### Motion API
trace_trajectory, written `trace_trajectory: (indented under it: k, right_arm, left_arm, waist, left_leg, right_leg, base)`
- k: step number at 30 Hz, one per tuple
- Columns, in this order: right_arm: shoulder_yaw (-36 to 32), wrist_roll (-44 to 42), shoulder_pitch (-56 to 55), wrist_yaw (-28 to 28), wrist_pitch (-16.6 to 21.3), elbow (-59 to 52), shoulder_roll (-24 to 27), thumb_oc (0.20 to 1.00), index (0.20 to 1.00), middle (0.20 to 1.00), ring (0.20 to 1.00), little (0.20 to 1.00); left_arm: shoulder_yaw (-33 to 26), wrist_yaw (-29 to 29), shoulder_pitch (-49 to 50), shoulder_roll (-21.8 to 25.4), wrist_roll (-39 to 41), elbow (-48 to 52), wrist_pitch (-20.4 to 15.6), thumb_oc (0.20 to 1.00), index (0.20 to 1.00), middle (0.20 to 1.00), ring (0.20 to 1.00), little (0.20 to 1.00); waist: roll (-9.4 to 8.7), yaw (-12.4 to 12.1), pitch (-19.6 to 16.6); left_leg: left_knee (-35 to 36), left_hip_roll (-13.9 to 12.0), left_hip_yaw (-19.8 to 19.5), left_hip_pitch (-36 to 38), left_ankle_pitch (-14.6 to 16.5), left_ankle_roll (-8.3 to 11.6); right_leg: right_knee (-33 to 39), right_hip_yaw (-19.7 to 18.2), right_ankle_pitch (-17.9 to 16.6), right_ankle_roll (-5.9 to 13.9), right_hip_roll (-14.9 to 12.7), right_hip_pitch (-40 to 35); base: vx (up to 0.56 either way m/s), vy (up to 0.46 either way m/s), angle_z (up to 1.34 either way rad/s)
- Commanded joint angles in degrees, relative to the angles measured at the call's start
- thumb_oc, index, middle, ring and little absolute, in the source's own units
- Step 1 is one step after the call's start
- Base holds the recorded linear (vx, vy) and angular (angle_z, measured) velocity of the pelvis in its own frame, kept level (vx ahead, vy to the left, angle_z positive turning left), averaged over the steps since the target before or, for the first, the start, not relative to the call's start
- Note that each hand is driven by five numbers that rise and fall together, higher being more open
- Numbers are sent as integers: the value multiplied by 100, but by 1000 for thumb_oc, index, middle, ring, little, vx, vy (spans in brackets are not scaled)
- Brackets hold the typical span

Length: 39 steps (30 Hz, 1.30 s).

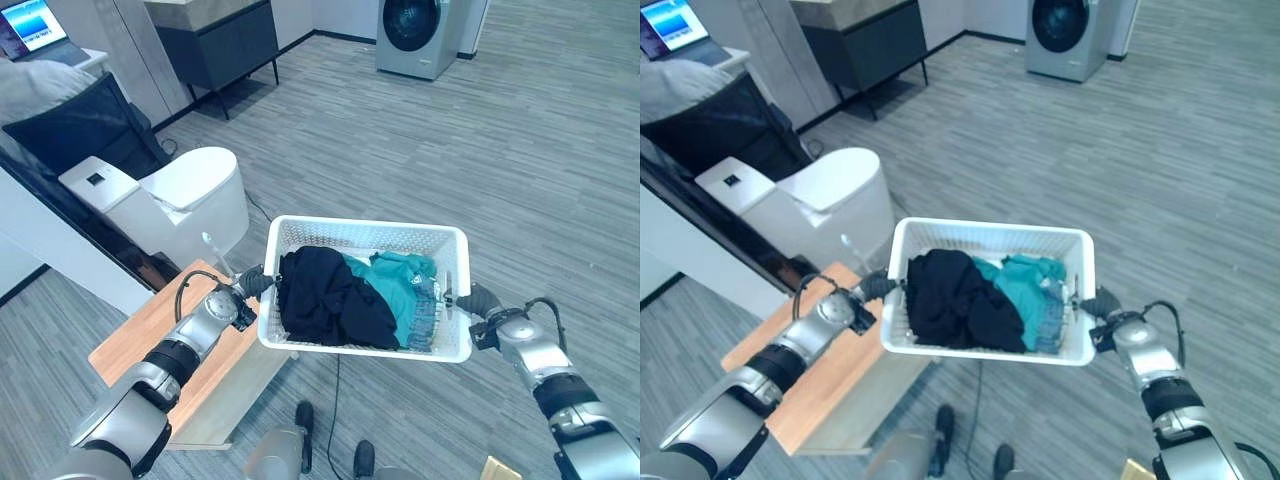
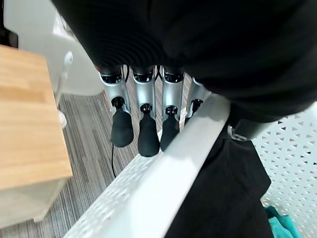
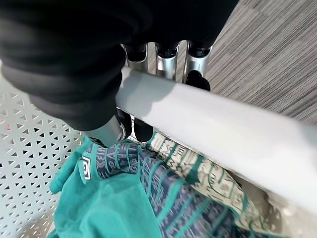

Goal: Grab the laundry basket,head to the washer,open it,put in the laundry and shut it.

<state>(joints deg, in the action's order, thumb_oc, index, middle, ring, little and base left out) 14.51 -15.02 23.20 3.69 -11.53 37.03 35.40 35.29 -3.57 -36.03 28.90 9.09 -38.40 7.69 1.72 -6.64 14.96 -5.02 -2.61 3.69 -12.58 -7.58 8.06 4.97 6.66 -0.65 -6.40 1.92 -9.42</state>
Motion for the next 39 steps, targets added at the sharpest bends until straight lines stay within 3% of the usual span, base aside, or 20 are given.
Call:
trace_trajectory:
  k: [1,2,4,7,10,11,12,13,16,18,19,21,23,27,30,32,35,36,37,39]
  right_arm:
    - [-18,-268,395,-245,442,-117,202,200,200,200,200,200]
    - [-18,-268,395,-245,442,-117,201,200,200,200,200,200]
    - [-15,-237,297,-189,404,-252,77,200,200,200,200,200]
    - [13,-220,285,-201,463,-221,-114,200,200,200,200,200]
    - [27,-197,302,-162,486,-119,-410,200,200,200,200,200]
    - [59,-152,374,-134,457,-55,-478,200,200,200,200,200]
    - [63,-152,381,-134,458,-52,-478,200,200,200,200,200]
    - [109,-100,475,-88,411,38,-552,200,200,200,200,200]
    - [195,-58,635,-81,390,213,-664,200,200,200,200,200]
    - [158,-48,662,-135,405,231,-574,200,200,200,200,200]
    - [52,-35,584,-171,392,162,-443,200,200,200,200,200]
    - [19,-15,572,-195,385,98,-363,200,200,200,200,200]
    - [13,0,609,-182,392,64,-258,200,200,200,200,200]
    - [79,66,578,-75,384,3,-341,200,200,200,200,200]
    - [71,93,493,-33,341,-82,-375,200,200,200,200,200]
    - [144,66,530,-33,345,-91,-325,200,200,200,200,200]
    - [160,-35,525,-103,355,-252,-222,200,200,200,200,200]
    - [115,-120,491,-137,390,-262,-171,200,200,200,200,200]
    - [7,-261,357,-221,410,-324,-85,200,200,200,200,200]
    - [-49,-314,289,-310,410,-403,-67,200,200,200,200,200]
  left_arm:
    - [-216,232,-665,-19,247,-101,-424,200,200,200,200,200]
    - [-216,231,-665,-19,247,-100,-423,200,200,200,200,200]
    - [-333,251,-598,112,218,-57,-420,200,200,200,200,200]
    - [-298,252,-563,231,188,-97,-421,200,200,200,200,200]
    - [-276,251,-447,366,159,-62,-422,200,200,200,200,200]
    - [-275,262,-429,388,137,-65,-429,200,200,200,200,200]
    - [-279,261,-430,389,137,-64,-429,200,200,200,200,200]
    - [-283,289,-415,394,148,-72,-411,200,200,200,200,200]
    - [-299,318,-366,387,218,-167,-407,200,200,200,200,200]
    - [-218,317,-410,363,212,-188,-385,200,200,200,200,200]
    - [-150,298,-496,343,96,-231,-383,200,200,200,200,200]
    - [-85,297,-590,327,16,-315,-381,200,200,200,200,200]
    - [-67,358,-741,151,-74,-678,-386,200,200,200,200,200]
    - [-195,357,-518,105,-210,-788,-398,200,200,200,200,200]
    - [-208,349,-510,158,-250,-758,-392,200,200,200,200,200]
    - [-218,394,-575,73,-187,-904,-442,200,200,200,200,200]
    - [-226,444,-602,81,-133,-867,-439,200,200,200,200,200]
    - [-232,453,-627,102,-113,-832,-433,200,200,200,200,200]
    - [-203,433,-648,166,-50,-567,-352,200,200,200,200,200]
    - [-239,418,-626,129,-14,-416,-328,200,200,200,200,200]
  waist:
    - [-96,-254,-380]
    - [-97,-256,-380]
    - [-182,-297,-593]
    - [-381,-422,-715]
    - [-563,-453,-702]
    - [-560,-431,-680]
    - [-541,-446,-700]
    - [-456,-367,-678]
    - [-238,-274,-659]
    - [-109,-125,-608]
    - [-87,97,-581]
    - [-98,221,-556]
    - [-138,449,-539]
    - [-172,533,-601]
    - [-237,546,-767]
    - [-231,628,-892]
    - [-198,666,-904]
    - [-206,665,-873]
    - [-340,545,-744]
    - [-419,425,-605]
  left_leg:
    - [-465,77,430,-535,-233,-281]
    - [-466,76,432,-535,-232,-281]
    - [-390,108,652,-326,-79,-569]
    - [-449,273,628,-222,162,-756]
    - [-493,391,769,111,583,-1040]
    - [-503,386,840,252,706,-1112]
    - [-489,355,850,232,686,-1107]
    - [-469,336,891,475,806,-1227]
    - [-337,318,828,931,954,-1322]
    - [-200,323,520,1158,960,-1226]
    - [-174,335,240,1282,1022,-1106]
    - [-233,352,108,1329,1099,-1055]
    - [-225,419,-109,1640,1414,-978]
    - [-66,507,-214,2263,1807,-940]
    - [79,452,-258,2491,1943,-896]
    - [-180,290,-386,2519,1975,-767]
    - [-1493,3,-457,2138,1419,-574]
    - [-2210,-177,-500,1826,941,-489]
    - [-3516,-347,-534,1156,274,-478]
    - [-4388,-356,-473,606,38,-502]
  right_leg:
    - [-275,241,986,867,-212,-749]
    - [-276,239,987,867,-213,-748]
    - [-487,158,1218,834,-154,-879]
    - [-1033,135,1324,887,-217,-867]
    - [-2529,202,615,1502,-392,-303]
    - [-3060,269,253,1792,-548,-68]
    - [-3045,252,222,1783,-521,-39]
    - [-3742,405,-267,2030,-726,199]
    - [-4167,608,-248,1953,-1027,685]
    - [-3943,608,86,1685,-1119,1115]
    - [-3497,470,312,1524,-1136,1343]
    - [-3162,386,298,1483,-1206,1431]
    - [-2160,-45,42,1541,-1351,1774]
    - [-1084,74,-644,1764,-1590,2018]
    - [-809,73,-728,1748,-1536,1863]
    - [-924,-106,-722,1626,-1308,1743]
    - [-1104,7,-356,1298,-980,1489]
    - [-1059,77,-241,1151,-860,1310]
    - [-923,127,-110,860,-735,968]
    - [-752,205,-4,687,-604,614]
  base:
    - [232,-9,-15]
    - [370,11,-20]
    - [413,44,-27]
    - [265,39,-28]
    - [303,94,-26]
    - [168,62,-51]
    - [251,97,-30]
    - [279,108,-13]
    - [328,99,-5]
    - [325,-23,12]
    - [344,-121,68]
    - [270,-123,149]
    - [385,-161,147]
    - [414,-163,30]
    - [378,-196,-25]
    - [386,-244,-35]
    - [313,-260,9]
    - [263,-434,23]
    - [251,-448,45]
    - [215,-350,34]
